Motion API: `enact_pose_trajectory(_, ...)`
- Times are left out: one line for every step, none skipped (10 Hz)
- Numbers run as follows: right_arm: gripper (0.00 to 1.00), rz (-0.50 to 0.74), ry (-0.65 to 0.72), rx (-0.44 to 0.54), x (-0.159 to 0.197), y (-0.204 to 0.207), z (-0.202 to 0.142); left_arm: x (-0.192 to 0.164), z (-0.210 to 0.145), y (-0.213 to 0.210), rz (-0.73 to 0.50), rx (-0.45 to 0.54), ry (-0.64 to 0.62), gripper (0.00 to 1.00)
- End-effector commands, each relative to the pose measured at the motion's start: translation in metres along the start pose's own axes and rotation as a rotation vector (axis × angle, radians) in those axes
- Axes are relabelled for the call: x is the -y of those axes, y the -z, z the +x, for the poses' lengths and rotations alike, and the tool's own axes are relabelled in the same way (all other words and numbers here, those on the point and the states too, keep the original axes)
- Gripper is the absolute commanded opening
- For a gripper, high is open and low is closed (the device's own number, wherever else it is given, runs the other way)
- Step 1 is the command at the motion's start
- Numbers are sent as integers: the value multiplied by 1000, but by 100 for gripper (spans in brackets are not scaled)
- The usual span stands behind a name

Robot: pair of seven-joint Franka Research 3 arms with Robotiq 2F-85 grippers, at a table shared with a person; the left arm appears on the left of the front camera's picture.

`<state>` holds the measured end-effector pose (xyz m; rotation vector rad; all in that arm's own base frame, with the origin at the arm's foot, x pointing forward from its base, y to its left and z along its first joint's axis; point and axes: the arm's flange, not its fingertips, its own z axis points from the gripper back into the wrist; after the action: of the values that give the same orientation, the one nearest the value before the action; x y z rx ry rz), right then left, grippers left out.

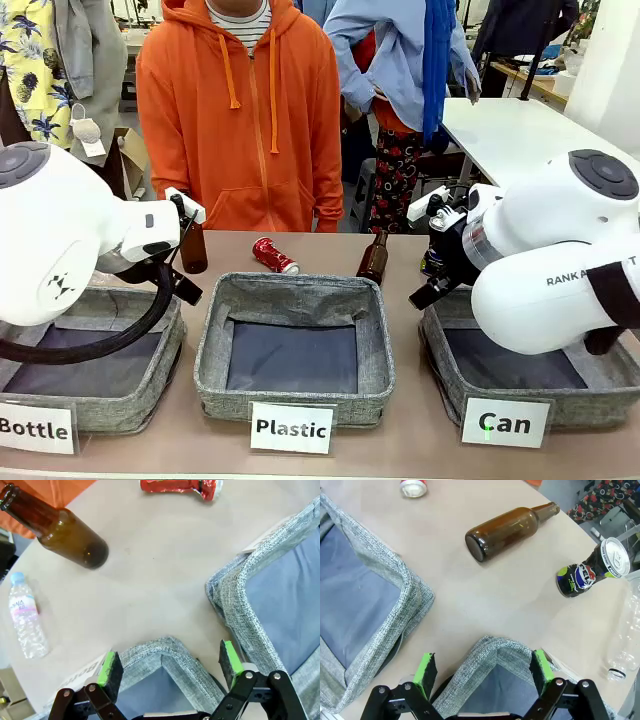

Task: Sort the can waste into the basket.
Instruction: Pick up the can waste from the table and place it in the right Fabric basket.

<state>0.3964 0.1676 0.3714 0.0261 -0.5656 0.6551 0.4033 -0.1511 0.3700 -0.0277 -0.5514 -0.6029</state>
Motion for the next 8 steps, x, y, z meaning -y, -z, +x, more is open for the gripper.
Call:
enact_pose_trajectory(100,0,0,0,0,0,0,0,0,0,0,0,0,100)
enact_pose_trajectory(100,0,0,0,0,0,0,0,0,0,0,0,0,100)
enact_pose_trajectory(100,0,0,0,0,0,0,0,0,0,0,0,0,100)
enact_pose_trajectory(100,0,0,0,0,0,0,0,0,0,0,0,0,100)
enact_pose_trajectory(100,0,0,0,0,0,0,0,0,0,0,0,0,100)
enact_pose_trajectory(100,0,0,0,0,0,0,0,0,0,0,0,0,100)
enact_pose_trajectory(100,0,0,0,0,0,0,0,0,0,0,0,0,100)
enact_pose_trajectory(100,0,0,0,0,0,0,0,0,0,0,0,0,100)
